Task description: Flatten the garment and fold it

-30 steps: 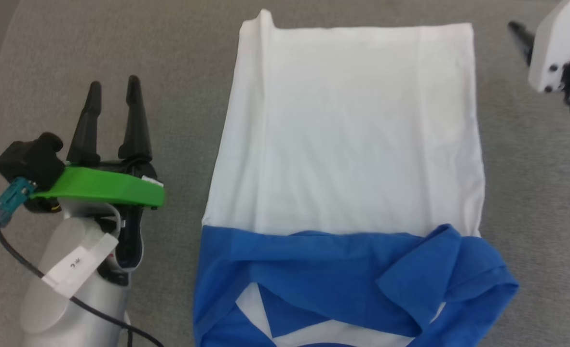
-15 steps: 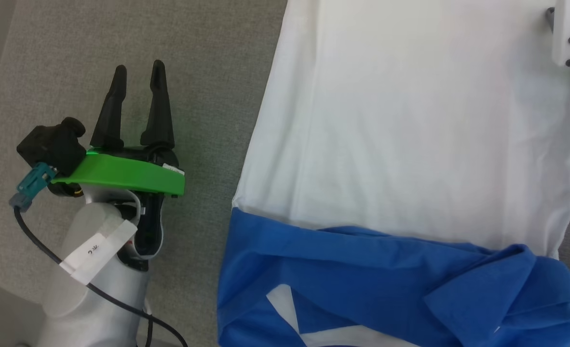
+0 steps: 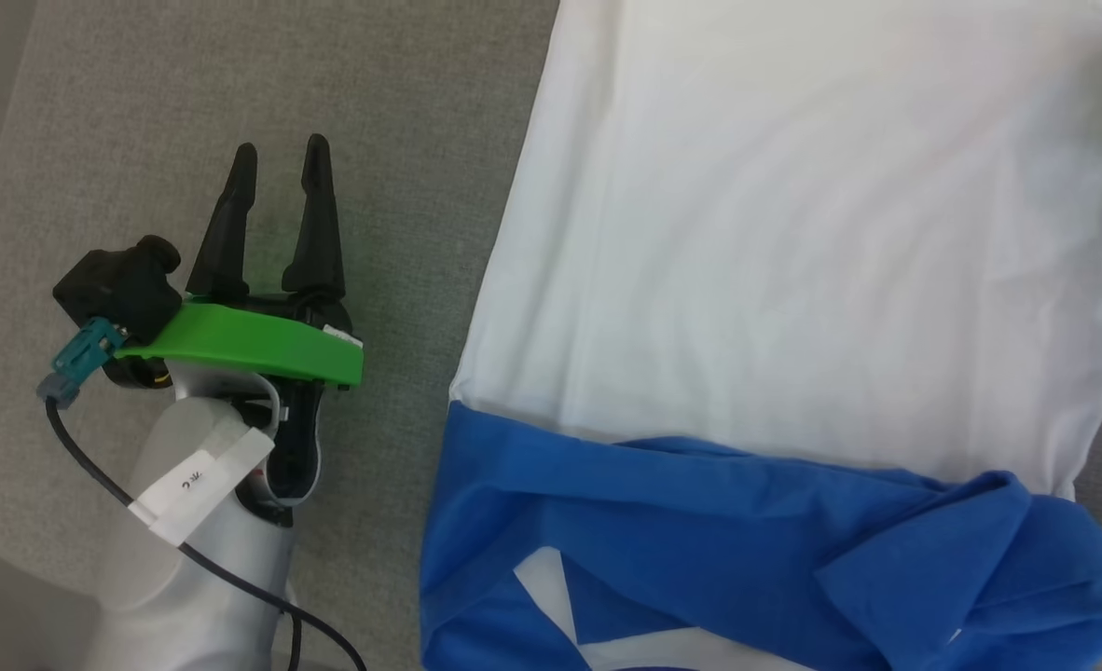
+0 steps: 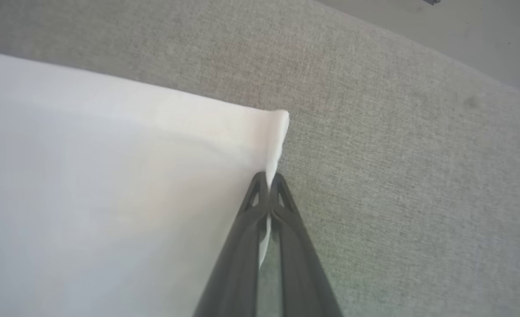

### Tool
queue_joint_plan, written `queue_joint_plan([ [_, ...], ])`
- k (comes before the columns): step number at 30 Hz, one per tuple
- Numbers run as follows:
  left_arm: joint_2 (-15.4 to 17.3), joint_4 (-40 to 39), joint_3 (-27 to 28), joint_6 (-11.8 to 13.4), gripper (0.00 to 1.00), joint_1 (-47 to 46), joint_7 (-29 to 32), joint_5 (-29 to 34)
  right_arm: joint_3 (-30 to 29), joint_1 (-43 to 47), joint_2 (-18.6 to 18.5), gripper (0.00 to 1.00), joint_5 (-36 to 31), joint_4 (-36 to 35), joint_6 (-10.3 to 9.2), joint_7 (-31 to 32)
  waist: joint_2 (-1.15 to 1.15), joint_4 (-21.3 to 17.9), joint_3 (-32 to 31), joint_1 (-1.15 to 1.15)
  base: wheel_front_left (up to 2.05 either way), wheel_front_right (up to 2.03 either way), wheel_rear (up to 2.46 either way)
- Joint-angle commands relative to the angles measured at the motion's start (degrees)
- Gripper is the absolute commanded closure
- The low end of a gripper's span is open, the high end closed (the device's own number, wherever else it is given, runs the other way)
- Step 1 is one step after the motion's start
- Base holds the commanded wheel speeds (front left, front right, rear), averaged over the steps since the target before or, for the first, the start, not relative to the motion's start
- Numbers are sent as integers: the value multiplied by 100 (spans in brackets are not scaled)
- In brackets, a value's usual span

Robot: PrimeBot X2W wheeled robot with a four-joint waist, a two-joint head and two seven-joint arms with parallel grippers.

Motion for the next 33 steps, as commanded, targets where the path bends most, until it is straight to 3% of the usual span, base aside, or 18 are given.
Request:
queue_joint_plan([
  [1, 37, 29, 2, -33, 0, -92, -19, 10, -82, 156, -2, 100, 51, -24, -10, -113, 38, -116, -155, -1, 0, 0, 0],
  [7, 230, -10, -89, -193, 0, -412, 615, -242, -15, 320, 82, 100, 349, -251, -10, -581, 38, -378, -433, -1, 0, 0, 0],
  [14, 725, 119, -474, -305, 0, -1889, 2848, -632, 381, 261, 174, 100, 681, -437, -10, -896, 38, -706, -287, -1, 0, 0, 0],
  [21, 880, 1000, -843, -90, 0, -3431, 4926, -827, 1023, -31, 316, 100, 1006, -624, -10, -1119, 38, -1198, 114, -1, 0, 0, 0],
  [25, 962, 1427, -1019, 97, 0, -3899, 5562, -705, 1385, -157, 361, 100, 1208, -750, -10, -1246, 38, -1485, 328, -1, 0, 0, 0],
  [33, 1111, 1734, -1229, 273, 0, -4274, 6068, -493, 1772, -167, 288, 100, 1506, -951, -10, -1432, 38, -1821, 611, -1, 0, 0, 0],
])
